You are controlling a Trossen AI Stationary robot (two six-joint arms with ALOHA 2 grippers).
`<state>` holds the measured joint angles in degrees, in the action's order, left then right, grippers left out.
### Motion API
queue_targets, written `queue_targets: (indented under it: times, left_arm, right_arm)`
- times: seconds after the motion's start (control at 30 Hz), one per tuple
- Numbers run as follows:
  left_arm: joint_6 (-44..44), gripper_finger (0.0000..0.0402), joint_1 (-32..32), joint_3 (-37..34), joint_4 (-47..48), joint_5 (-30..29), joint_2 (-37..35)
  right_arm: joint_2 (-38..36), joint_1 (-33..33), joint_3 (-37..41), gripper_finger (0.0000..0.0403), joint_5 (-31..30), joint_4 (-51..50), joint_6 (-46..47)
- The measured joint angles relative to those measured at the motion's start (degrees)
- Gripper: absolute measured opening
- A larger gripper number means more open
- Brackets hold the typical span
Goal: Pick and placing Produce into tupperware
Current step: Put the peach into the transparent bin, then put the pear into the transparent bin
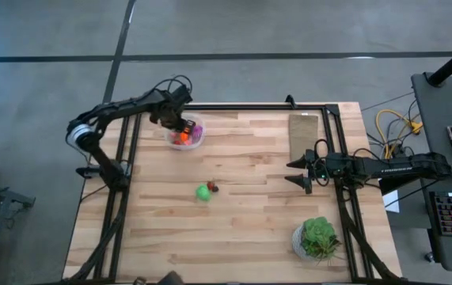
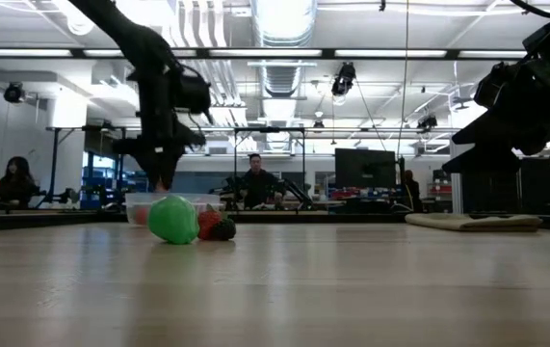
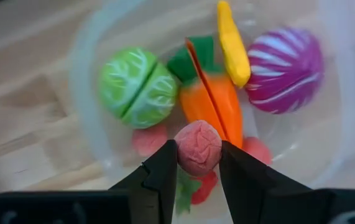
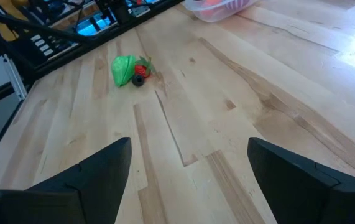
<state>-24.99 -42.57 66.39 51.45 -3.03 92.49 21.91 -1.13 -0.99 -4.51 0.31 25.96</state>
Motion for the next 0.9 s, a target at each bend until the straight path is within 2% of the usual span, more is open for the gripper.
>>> queue_targets:
  times: [0.23, 0.37, 0.67, 0.9]
  left_arm:
    - [4.1, 0.0092, 0.0, 0.2, -1.9, -0.1, 7.4]
    - [4.4, 0.0115, 0.1, 0.2, -3.8, -0.4, 8.4]
    - [2.4, 0.0198, 0.1, 1.2, -4.3, -0.8, 2.4]
    - [-1.6, 0.0221, 0.3, 1.1, -3.5, 1.4, -3.8]
  right_arm:
    - [0.0, 0.0, 0.0, 0.0313, 0.0, 0.0, 0.0]
    - [0.0, 0.0, 0.0, 0.0313, 0.0, 0.0, 0.0]
    - [0.0, 0.0, 0.0, 0.0313, 0.0, 0.0, 0.0]
    - [0.0, 0.0, 0.0, 0.0313, 0.0, 0.0, 0.0]
